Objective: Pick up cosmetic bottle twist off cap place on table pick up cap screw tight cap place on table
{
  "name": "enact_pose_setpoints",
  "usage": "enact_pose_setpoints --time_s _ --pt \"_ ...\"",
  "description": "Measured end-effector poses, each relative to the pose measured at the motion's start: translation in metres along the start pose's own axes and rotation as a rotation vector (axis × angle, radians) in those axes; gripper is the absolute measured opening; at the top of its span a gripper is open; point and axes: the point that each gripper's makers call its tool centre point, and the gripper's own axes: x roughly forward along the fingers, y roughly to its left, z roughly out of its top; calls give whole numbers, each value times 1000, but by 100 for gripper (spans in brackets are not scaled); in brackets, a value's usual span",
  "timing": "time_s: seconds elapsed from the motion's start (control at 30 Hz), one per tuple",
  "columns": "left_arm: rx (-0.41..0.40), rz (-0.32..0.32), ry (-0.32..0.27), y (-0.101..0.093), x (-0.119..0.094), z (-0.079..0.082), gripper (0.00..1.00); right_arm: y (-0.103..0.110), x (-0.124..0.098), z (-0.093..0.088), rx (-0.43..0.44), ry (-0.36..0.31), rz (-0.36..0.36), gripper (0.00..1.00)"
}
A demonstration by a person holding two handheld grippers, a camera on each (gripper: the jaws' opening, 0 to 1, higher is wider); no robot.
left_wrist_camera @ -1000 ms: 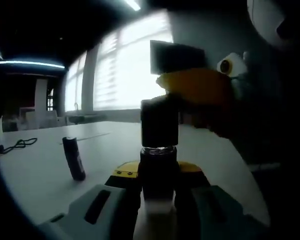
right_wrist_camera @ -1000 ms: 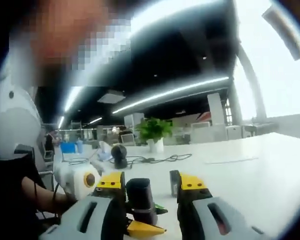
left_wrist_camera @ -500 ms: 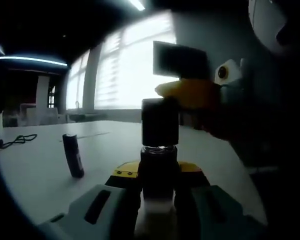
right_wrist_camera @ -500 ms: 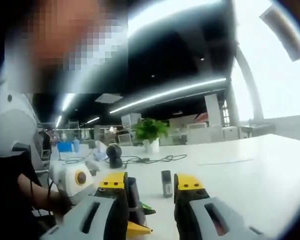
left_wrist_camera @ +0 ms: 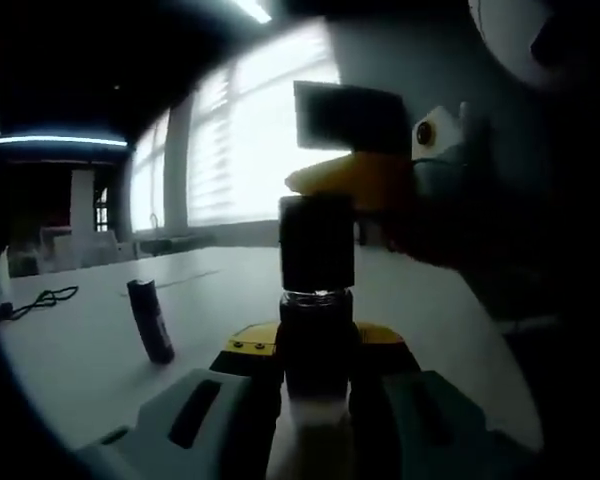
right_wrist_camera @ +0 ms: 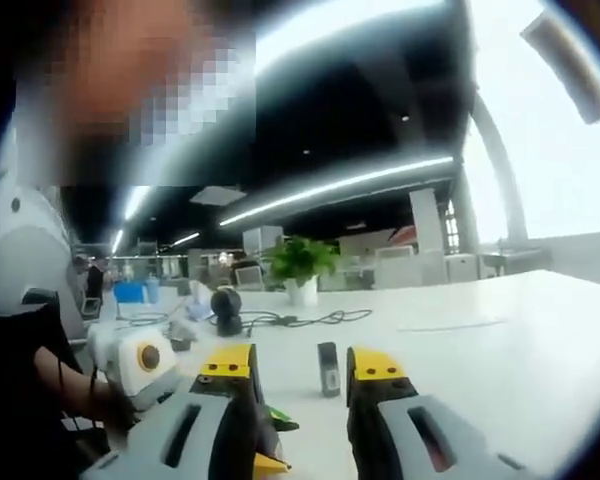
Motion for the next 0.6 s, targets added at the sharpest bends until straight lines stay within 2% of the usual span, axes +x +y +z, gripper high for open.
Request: enact_pose_setpoints --time_s 0.17,0.27,0.33,0.4,0.47,0.6 --pt "-12 -3 -3 1 0 0 15 0 0 0 -20 16 56 26" --pt "-18 -16 -5 -2 1 0 15 14 -1 7 20 6 205 26" --pt "-36 -17 -3 -1 1 0 15 30 -9 14 103 -12 360 26" --pt "-53 -15 0 0 2 -1 15 33 -14 16 75 -3 457 26" --pt "-63 -18 3 0 2 -1 15 38 -18 13 57 24 526 28" --pt "-62 -32 2 -2 2 -1 15 36 -15 4 0 77 608 30"
